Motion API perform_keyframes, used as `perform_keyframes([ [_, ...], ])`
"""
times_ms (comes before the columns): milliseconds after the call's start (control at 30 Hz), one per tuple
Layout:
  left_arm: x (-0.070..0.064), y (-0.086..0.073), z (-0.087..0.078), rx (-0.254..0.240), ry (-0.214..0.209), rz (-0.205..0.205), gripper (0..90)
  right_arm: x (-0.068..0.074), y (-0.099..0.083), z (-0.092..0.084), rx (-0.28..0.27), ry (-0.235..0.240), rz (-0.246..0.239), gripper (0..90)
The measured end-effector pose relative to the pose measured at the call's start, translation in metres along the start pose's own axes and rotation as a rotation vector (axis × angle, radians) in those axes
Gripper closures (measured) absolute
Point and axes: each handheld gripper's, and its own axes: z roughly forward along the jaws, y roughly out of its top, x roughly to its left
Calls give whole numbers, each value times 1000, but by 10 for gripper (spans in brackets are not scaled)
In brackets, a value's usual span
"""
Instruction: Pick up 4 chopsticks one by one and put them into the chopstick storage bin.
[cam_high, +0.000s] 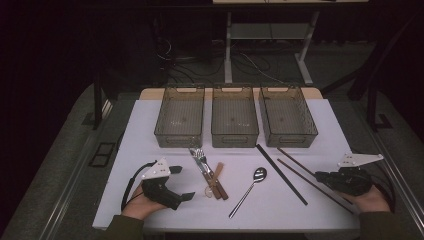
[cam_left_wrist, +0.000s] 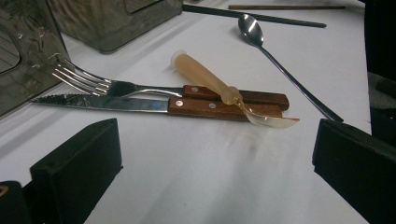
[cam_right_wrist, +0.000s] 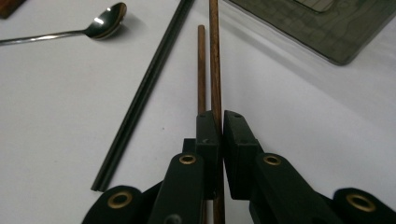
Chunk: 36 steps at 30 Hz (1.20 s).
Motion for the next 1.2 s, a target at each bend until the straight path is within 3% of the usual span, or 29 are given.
perform_keyframes([
  [733,-1,0,2,8,-2,4,4,25,27,9,-30,43,-23,848],
  [1200,-1,1,3,10,-6,4,4,35,44,19,-53,22,-27,848],
])
